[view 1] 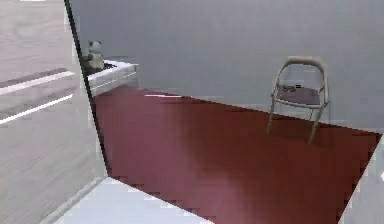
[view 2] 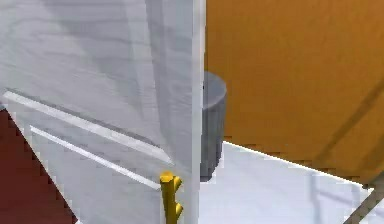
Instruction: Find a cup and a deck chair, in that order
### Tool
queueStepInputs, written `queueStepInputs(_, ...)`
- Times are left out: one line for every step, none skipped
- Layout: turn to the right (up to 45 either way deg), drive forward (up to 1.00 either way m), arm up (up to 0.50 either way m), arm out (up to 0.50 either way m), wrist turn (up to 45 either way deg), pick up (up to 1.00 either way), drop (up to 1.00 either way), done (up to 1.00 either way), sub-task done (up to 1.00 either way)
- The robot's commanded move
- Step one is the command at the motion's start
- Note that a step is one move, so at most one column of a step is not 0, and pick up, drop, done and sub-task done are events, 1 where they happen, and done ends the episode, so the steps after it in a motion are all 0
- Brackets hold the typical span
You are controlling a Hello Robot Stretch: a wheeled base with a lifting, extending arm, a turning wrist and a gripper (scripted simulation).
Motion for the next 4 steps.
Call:
queueStepInputs(-45.0, 0.0, 0.0, 0.0, 0.0, 0.0, 0.0, 0.0, 0.0)
queueStepInputs(-36.0, 0.0, 0.0, 0.0, 0.0, 0.0, 0.0, 0.0, 0.0)
queueStepInputs(0.0, 0.05, 0.0, 0.0, 0.0, 0.0, 0.0, 0.0, 0.0)
queueStepInputs(45.0, 0.0, 0.0, 0.0, 0.0, 0.0, 0.0, 0.0, 0.0)
